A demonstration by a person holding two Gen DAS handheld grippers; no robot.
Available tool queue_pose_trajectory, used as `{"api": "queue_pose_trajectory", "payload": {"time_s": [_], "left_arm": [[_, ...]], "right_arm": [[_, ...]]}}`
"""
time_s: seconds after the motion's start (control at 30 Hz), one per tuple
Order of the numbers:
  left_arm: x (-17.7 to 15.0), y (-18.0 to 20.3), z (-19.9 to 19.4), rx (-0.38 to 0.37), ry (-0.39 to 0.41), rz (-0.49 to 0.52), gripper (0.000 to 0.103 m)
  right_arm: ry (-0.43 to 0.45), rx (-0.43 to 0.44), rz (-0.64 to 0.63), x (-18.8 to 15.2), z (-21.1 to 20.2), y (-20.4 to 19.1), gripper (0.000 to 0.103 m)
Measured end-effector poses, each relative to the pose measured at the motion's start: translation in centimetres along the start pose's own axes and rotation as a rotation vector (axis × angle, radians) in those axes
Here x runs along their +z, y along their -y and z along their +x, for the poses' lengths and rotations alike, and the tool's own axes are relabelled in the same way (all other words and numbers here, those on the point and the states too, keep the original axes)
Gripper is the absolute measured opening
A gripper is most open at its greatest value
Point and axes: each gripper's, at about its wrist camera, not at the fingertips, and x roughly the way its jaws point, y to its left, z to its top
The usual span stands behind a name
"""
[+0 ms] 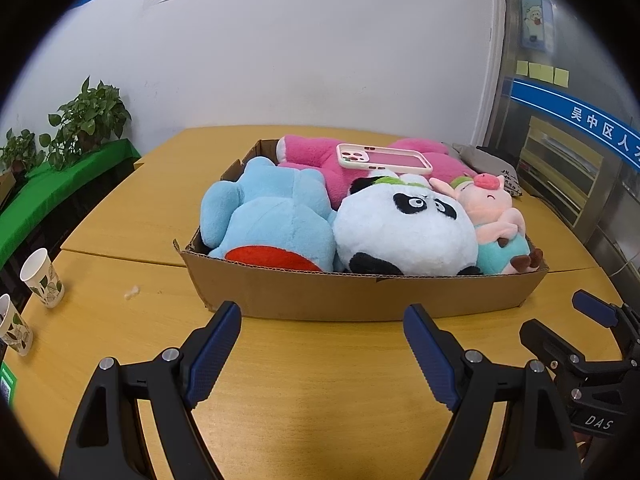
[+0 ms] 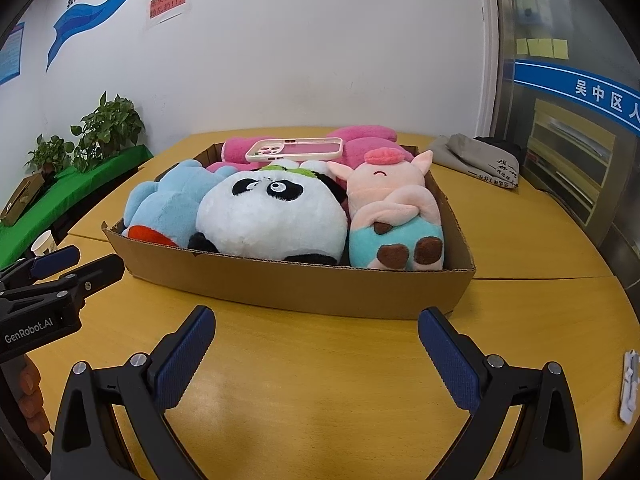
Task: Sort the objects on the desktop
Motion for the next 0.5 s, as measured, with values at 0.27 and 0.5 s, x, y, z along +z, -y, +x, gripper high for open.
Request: {"api": "queue_pose_trajectory", "payload": {"time_s": [0.27,0.5], "left_arm": [[-0.2,-0.5,1.2,-0.014,-0.023,-0.005,0.083],[-0.6,-1.0,2.2,0.001,-0.043,-0.013,0.083]], "right_arm": [[-0.023,-0.007,0.003,-0.2,0.9,-0.1,0.103],[-0.051,-0.018,0.026,-0.7,2.2,0.7,0.103]]}}
